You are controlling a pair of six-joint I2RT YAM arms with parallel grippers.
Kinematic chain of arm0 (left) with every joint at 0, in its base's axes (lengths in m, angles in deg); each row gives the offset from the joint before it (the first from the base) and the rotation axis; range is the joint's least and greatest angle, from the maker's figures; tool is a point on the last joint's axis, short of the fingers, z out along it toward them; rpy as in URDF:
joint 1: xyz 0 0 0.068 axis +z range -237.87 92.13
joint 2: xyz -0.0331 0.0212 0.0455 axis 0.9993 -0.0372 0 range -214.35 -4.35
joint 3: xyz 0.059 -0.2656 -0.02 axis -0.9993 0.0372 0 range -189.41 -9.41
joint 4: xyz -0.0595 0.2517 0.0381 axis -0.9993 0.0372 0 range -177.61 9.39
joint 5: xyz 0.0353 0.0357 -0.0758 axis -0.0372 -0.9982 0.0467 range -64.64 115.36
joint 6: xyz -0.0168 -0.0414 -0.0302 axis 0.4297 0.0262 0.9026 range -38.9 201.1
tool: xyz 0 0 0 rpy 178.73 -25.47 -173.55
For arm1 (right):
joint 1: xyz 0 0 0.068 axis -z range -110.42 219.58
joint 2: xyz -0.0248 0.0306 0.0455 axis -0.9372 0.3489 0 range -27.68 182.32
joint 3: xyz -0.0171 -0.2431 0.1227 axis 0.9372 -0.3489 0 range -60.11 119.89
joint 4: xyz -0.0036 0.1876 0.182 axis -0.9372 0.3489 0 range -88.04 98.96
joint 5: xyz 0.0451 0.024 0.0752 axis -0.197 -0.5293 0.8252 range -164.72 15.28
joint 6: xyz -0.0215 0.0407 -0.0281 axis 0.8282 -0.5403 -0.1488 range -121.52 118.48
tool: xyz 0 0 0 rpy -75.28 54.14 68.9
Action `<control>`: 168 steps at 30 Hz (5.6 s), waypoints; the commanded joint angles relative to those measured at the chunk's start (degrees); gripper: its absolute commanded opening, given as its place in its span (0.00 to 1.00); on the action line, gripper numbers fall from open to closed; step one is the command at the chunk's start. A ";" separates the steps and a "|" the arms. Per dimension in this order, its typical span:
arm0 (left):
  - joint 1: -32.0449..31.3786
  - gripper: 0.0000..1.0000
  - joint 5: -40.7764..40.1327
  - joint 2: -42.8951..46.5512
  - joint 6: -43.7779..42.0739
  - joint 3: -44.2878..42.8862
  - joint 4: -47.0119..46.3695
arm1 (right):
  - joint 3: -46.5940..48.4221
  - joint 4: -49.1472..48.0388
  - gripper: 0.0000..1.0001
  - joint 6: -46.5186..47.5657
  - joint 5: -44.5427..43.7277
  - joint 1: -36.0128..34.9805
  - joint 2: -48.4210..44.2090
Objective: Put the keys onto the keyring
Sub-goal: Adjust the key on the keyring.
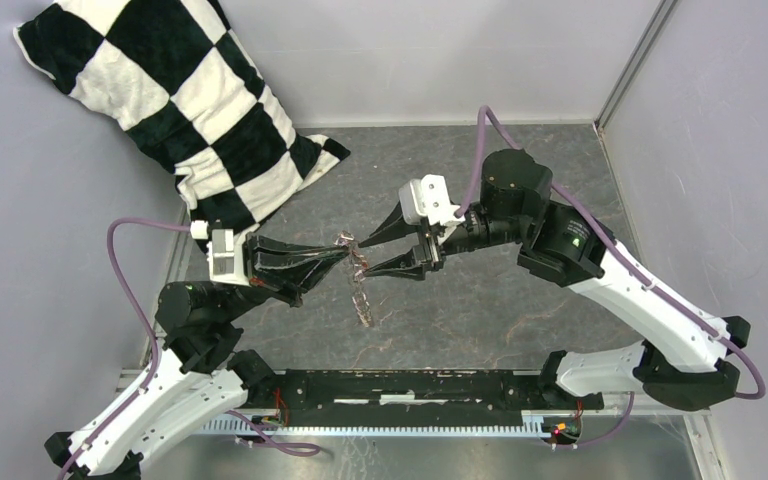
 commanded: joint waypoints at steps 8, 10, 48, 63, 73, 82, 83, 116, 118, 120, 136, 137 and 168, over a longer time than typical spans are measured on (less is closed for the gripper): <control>-0.17 0.02 6.14 0.68 1.22 -2.06 -5.30 | 4.97 -0.73 0.46 1.35 -0.71 0.75 2.17; -0.13 0.02 6.05 0.86 1.05 -2.11 -5.15 | 6.22 0.44 0.47 1.79 -0.61 1.19 1.90; 0.22 0.02 1.50 0.75 -0.24 -1.85 -3.99 | 3.32 -4.97 0.39 -2.04 5.58 2.56 1.80; 0.31 0.02 0.58 0.34 -1.13 -1.84 -3.07 | 3.62 -4.28 0.35 -1.02 6.00 1.45 3.03; 0.40 0.02 -0.61 -0.37 -1.72 -1.63 -2.67 | 3.78 -3.08 0.36 0.28 4.83 0.99 3.38; 0.40 0.02 -2.18 -0.71 -1.59 -1.25 -2.48 | 4.40 -2.10 0.41 2.49 1.54 0.90 2.20; 0.40 0.02 -2.30 -0.78 -1.52 -1.21 -2.49 | 4.99 -1.16 0.39 2.67 1.78 0.90 2.75; 0.48 0.02 -1.62 -0.46 -1.59 -0.77 -2.83 | 7.87 -0.17 0.31 1.36 6.29 3.03 5.76; 0.48 0.02 -1.69 -0.47 -1.65 -0.66 -2.84 | 7.39 -0.39 0.30 1.36 6.31 3.05 5.53; 0.48 0.02 -1.80 -0.41 -1.55 -0.58 -2.83 | 7.23 -0.46 0.29 1.36 6.20 3.04 5.37; 0.84 0.02 -2.02 -0.29 -1.30 -0.90 -2.75 | 6.36 1.55 0.21 2.49 6.11 3.00 5.53; 0.84 0.02 -2.01 -0.29 -1.28 -0.85 -2.75 | 6.36 1.65 0.20 2.59 5.95 3.02 5.58; 0.92 0.62 2.94 2.53 -40.58 -6.73 24.74 | 3.08 8.21 0.01 3.36 11.09 4.23 2.81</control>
